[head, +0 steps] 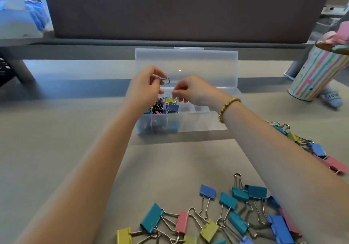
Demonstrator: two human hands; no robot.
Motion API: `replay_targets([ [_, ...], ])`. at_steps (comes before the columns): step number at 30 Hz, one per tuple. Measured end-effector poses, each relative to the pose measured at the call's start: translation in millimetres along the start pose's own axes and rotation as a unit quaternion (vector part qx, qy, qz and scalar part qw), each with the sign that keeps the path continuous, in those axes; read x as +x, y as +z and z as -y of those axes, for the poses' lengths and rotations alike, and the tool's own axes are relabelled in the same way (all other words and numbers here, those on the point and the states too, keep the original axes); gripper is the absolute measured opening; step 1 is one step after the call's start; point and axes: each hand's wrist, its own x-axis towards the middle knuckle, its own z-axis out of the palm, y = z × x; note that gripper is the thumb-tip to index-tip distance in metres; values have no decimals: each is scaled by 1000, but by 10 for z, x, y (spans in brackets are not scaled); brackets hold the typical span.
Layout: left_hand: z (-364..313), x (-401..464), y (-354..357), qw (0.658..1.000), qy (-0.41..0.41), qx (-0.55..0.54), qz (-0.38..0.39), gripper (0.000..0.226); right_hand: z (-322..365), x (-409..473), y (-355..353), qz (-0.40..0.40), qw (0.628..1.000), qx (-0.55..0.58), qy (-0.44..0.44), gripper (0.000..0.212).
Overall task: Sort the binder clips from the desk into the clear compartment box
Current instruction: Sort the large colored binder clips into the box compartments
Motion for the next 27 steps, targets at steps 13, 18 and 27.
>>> replay_targets([
  [13, 86, 80, -12, 1000, -7, 10, 6, 20, 53, 57, -71, 99, 989, -112, 4, 21],
  [18, 107, 91, -24, 1000, -10, 16, 5, 20, 60, 103, -80, -74, 997, 28, -22, 14],
  [27, 86, 70, -3, 1000, -7, 16, 8, 23, 47, 86, 32, -4, 998, -62, -24, 12],
])
